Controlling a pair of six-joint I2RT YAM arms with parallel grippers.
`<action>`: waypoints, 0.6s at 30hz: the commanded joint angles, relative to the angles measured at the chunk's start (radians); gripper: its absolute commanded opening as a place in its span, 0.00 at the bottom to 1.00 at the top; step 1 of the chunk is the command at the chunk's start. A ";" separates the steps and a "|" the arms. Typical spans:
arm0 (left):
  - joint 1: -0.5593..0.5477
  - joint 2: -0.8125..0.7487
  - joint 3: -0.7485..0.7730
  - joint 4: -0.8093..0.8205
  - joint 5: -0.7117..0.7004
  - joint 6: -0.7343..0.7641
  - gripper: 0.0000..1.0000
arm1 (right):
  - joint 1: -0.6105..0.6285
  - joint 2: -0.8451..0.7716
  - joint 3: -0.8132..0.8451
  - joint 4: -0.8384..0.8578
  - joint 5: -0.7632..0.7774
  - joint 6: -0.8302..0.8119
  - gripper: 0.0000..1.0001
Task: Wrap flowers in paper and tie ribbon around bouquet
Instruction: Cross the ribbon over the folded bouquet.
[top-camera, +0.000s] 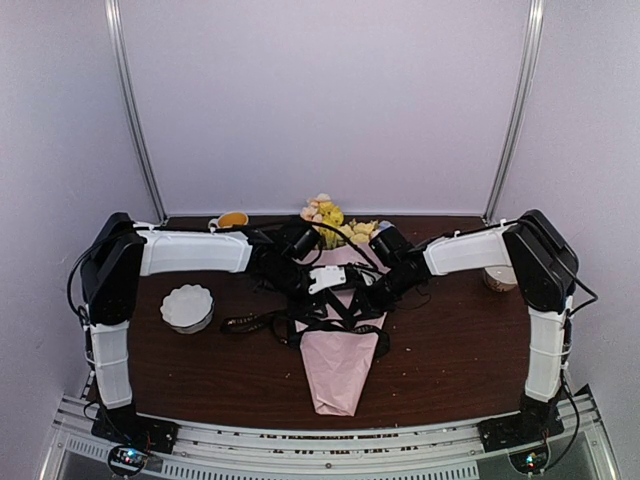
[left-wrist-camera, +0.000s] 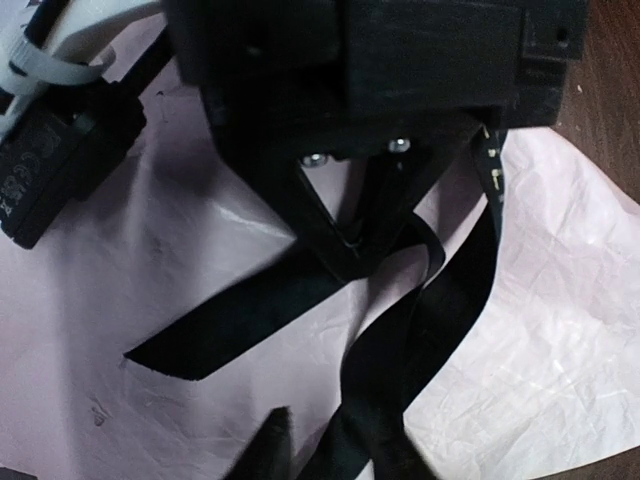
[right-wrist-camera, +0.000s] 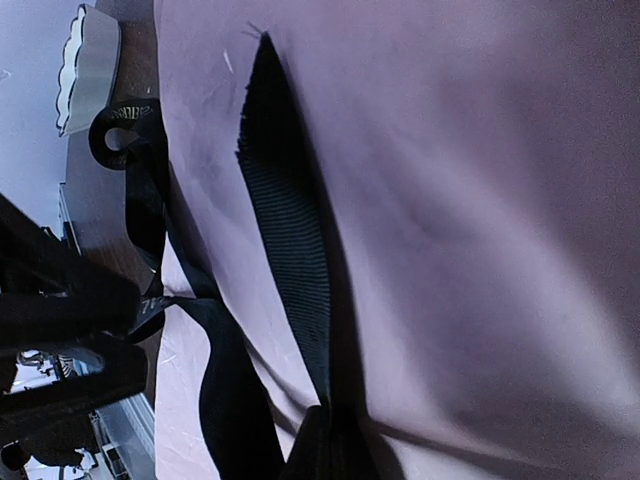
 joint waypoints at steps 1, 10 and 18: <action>-0.008 -0.035 0.020 -0.015 0.080 0.015 0.40 | 0.006 -0.014 -0.017 -0.020 -0.046 -0.011 0.00; -0.069 0.007 -0.003 0.051 0.091 0.073 0.58 | 0.003 0.003 -0.010 0.003 -0.060 0.031 0.00; -0.079 0.092 0.038 0.083 0.041 0.059 0.52 | 0.002 -0.014 -0.029 -0.002 -0.052 0.030 0.00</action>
